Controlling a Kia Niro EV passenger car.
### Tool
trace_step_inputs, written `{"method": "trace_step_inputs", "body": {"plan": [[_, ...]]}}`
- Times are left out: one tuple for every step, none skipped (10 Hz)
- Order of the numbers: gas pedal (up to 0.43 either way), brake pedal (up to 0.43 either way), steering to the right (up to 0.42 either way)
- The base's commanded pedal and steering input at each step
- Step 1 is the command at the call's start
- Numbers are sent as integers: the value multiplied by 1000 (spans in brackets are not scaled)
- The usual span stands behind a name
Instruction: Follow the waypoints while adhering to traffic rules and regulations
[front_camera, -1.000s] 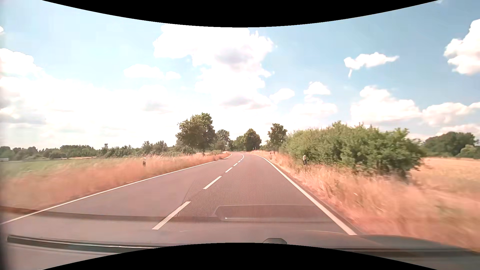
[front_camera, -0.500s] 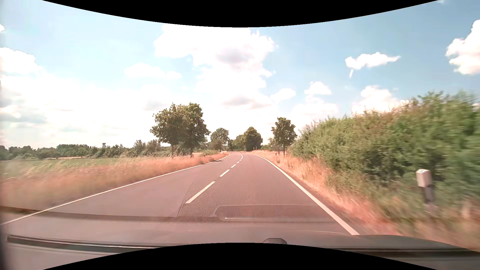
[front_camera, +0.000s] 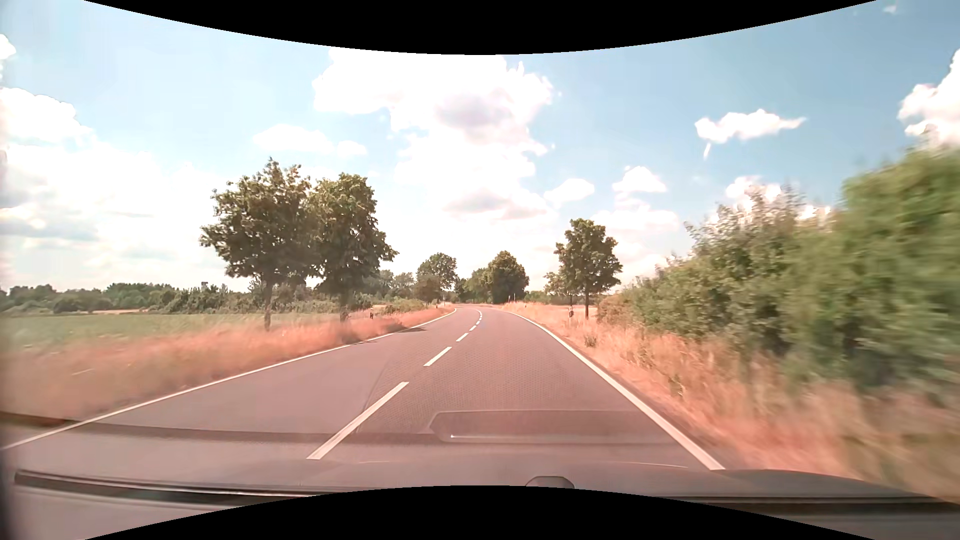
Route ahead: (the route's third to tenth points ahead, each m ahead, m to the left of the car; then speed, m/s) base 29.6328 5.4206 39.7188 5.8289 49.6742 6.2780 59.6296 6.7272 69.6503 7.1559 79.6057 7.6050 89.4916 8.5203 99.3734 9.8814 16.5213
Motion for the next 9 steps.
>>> {"method": "trace_step_inputs", "body": {"plan": [[0,0,-5],[0,0,-6],[0,0,-6],[0,0,-7],[0,0,-7],[8,0,-8],[20,0,-8],[20,0,-9],[20,0,-9]]}}
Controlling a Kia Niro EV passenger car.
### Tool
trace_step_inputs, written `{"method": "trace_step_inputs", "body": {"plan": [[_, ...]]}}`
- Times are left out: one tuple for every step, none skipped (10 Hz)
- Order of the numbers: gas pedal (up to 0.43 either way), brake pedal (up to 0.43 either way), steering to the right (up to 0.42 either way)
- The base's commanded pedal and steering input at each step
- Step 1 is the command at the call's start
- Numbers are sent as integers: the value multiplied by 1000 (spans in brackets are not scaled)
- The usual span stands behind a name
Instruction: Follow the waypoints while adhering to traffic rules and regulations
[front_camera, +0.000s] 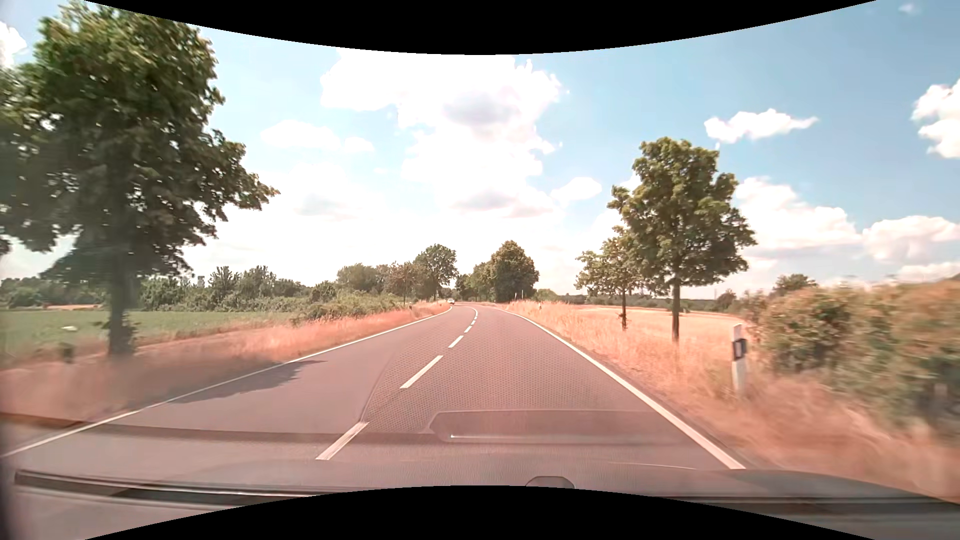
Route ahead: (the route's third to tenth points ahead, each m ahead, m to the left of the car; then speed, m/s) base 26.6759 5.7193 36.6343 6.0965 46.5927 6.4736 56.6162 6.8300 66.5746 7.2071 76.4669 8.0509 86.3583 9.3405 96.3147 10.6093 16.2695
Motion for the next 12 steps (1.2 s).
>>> {"method": "trace_step_inputs", "body": {"plan": [[20,0,-9],[20,0,-9],[20,0,-10],[20,0,-9],[28,0,-10],[28,0,-10],[28,0,-10],[28,0,-10],[28,0,-10],[28,0,-9],[39,0,-9],[39,0,-9]]}}
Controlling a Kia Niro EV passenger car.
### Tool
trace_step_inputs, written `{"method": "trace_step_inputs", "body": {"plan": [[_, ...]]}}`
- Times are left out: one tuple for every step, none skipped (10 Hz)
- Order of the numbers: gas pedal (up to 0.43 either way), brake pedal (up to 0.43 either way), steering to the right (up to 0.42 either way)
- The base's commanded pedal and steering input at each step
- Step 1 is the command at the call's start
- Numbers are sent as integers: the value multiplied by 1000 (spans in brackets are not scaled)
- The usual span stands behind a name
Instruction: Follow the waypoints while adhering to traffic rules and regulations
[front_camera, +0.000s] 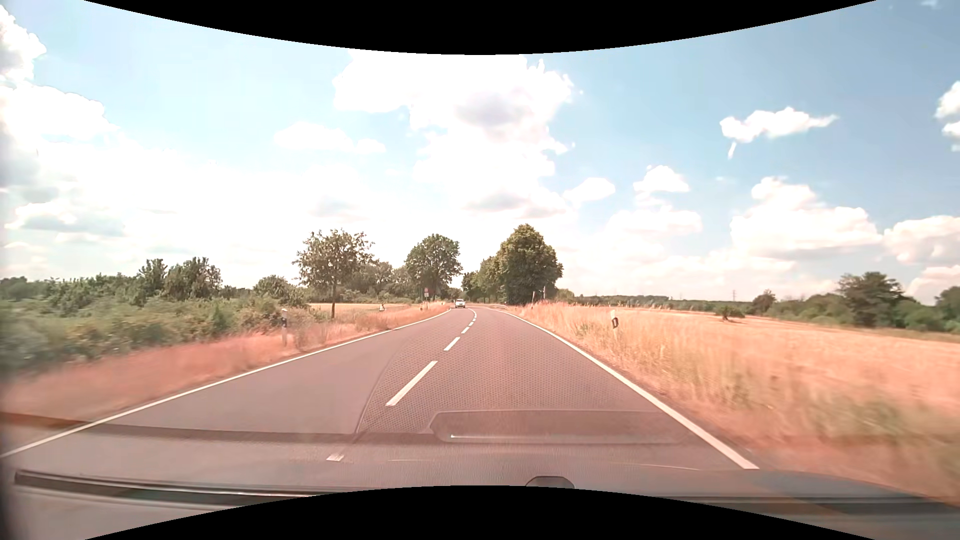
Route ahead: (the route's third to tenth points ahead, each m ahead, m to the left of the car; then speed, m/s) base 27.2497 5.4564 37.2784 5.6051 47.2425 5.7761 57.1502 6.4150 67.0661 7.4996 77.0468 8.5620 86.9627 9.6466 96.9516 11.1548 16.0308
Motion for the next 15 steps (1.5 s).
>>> {"method": "trace_step_inputs", "body": {"plan": [[47,0,-9],[47,0,-8],[59,0,-9],[59,0,-10],[59,0,-10],[59,0,-11],[59,0,-11],[59,0,-11],[59,0,-11],[59,0,-11],[59,0,-11],[67,0,-11],[67,0,-11],[67,0,-11],[67,0,-11]]}}
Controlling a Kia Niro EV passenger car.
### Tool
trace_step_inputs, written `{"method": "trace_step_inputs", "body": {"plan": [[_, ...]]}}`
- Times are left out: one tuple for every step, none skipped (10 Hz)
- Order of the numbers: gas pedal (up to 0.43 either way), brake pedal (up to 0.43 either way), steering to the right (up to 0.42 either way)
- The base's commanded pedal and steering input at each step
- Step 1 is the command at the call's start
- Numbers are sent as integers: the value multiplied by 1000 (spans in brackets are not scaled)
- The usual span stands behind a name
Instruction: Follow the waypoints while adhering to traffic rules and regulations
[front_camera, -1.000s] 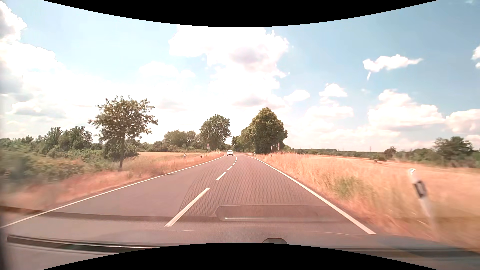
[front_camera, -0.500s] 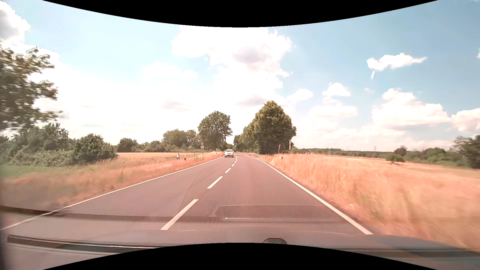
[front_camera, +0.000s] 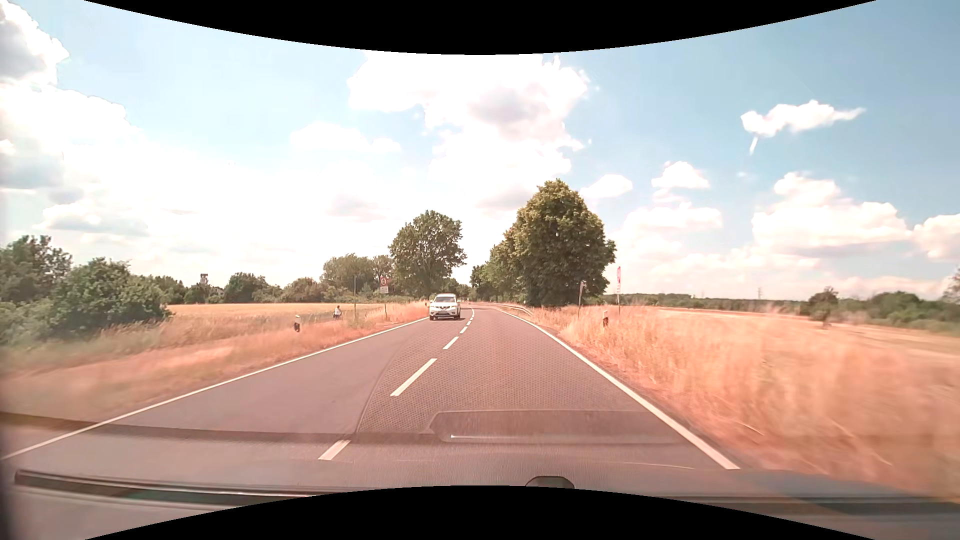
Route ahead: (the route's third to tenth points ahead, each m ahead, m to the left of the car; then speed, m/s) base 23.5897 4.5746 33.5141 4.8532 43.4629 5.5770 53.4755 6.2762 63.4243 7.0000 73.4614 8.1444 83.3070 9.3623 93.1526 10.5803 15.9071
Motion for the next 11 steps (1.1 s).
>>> {"method": "trace_step_inputs", "body": {"plan": [[67,0,-11],[67,0,-11],[67,0,-11],[67,0,-11],[67,0,-11],[67,0,-11],[67,0,-11],[67,0,-11],[67,0,-11],[67,0,-11],[67,0,-11]]}}
